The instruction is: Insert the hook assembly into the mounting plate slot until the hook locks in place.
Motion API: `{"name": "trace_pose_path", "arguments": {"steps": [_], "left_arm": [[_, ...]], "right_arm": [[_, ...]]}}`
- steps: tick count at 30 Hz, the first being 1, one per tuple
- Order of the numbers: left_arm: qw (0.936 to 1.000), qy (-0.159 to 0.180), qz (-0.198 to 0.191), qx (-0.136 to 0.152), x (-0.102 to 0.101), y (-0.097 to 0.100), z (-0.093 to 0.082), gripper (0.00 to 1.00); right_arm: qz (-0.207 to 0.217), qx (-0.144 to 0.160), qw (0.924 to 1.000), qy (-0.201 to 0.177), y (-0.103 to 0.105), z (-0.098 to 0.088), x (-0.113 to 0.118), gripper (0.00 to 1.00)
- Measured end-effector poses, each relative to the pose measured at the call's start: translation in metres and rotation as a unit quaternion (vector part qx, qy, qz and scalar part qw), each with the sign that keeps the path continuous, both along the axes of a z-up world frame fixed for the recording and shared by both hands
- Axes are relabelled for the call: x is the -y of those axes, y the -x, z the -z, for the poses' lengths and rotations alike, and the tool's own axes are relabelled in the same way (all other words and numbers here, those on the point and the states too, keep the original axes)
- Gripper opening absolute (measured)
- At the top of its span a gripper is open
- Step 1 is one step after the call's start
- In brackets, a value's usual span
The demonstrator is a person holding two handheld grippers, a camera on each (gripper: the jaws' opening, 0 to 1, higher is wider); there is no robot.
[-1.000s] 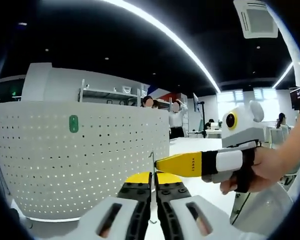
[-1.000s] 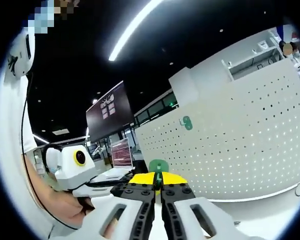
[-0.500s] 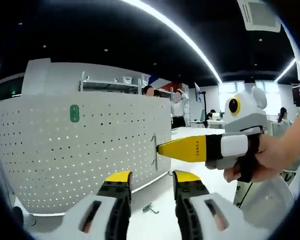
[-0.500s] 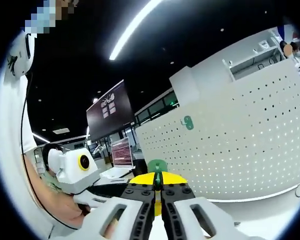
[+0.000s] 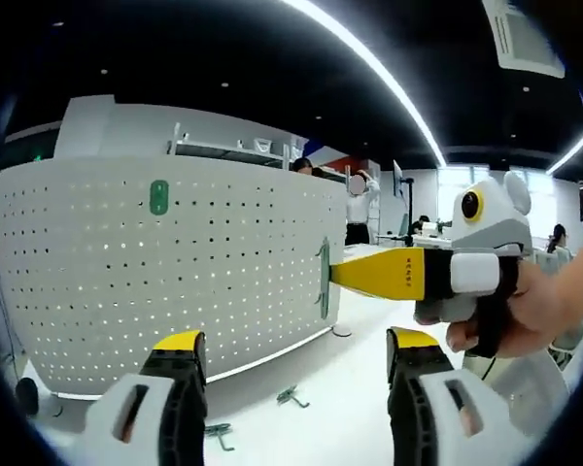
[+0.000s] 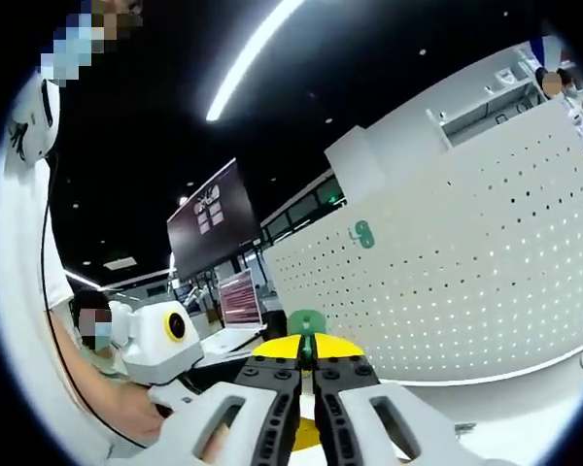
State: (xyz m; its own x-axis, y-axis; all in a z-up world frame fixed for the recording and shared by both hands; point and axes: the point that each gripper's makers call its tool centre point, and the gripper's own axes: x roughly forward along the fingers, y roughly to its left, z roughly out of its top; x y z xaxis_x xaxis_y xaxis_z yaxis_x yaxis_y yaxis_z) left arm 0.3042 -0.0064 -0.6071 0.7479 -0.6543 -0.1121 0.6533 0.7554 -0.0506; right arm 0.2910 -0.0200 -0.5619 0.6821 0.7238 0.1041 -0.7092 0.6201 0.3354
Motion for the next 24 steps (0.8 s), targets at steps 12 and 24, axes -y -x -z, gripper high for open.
{"name": "trace_pose_path", "arguments": {"steps": [12, 24], "left_arm": [[0.9999, 0.003, -0.007, -0.008, -0.006, -0.001, 0.002, 0.75], [0.9997, 0.0, -0.023, 0.0, -0.024, -0.005, 0.002, 0.74]], "right_arm": [[0.051, 0.064, 0.9869, 0.139, -0.009, 0.001, 0.002, 0.0], [0.084, 0.037, 0.9906, 0.102, -0.026, -0.006, 0.013, 0.0]]}}
